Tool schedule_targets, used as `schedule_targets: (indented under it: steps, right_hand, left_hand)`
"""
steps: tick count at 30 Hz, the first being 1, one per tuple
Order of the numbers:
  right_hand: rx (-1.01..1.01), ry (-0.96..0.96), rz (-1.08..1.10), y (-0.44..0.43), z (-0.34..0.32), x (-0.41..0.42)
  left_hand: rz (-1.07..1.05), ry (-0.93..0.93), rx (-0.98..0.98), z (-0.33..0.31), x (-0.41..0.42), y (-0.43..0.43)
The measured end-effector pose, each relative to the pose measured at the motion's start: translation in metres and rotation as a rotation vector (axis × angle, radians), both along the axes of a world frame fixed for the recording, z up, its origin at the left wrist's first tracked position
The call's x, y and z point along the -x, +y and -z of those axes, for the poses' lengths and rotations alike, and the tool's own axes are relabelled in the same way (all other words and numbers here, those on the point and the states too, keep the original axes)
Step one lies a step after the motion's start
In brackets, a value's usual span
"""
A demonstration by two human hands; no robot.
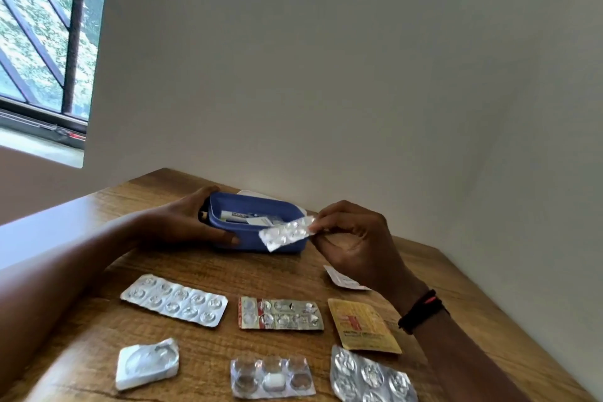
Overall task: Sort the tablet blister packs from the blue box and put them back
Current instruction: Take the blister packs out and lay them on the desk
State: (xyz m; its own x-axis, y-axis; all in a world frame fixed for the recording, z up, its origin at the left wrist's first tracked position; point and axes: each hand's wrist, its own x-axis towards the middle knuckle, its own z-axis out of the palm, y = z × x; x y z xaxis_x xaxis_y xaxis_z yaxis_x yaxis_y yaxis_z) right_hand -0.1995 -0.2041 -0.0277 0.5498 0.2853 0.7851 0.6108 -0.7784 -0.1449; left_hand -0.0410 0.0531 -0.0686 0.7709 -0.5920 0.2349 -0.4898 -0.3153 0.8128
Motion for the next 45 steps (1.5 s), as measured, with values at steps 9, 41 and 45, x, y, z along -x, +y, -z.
schedule_targets:
  steps: [9,41,45]
  right_hand:
    - [0.162,0.570,0.042,0.000,0.011,0.002]
    - [0.100,0.438,0.537,0.012,0.014,-0.058]
    - [0.154,0.543,0.575,0.012,0.015,-0.060]
  left_hand:
    - [-0.009,0.020,0.030,0.000,0.000,-0.001]
    - [0.044,-0.127,0.047,0.002,0.004,-0.006]
    - [0.043,-0.130,0.043,0.001,0.006,-0.006]
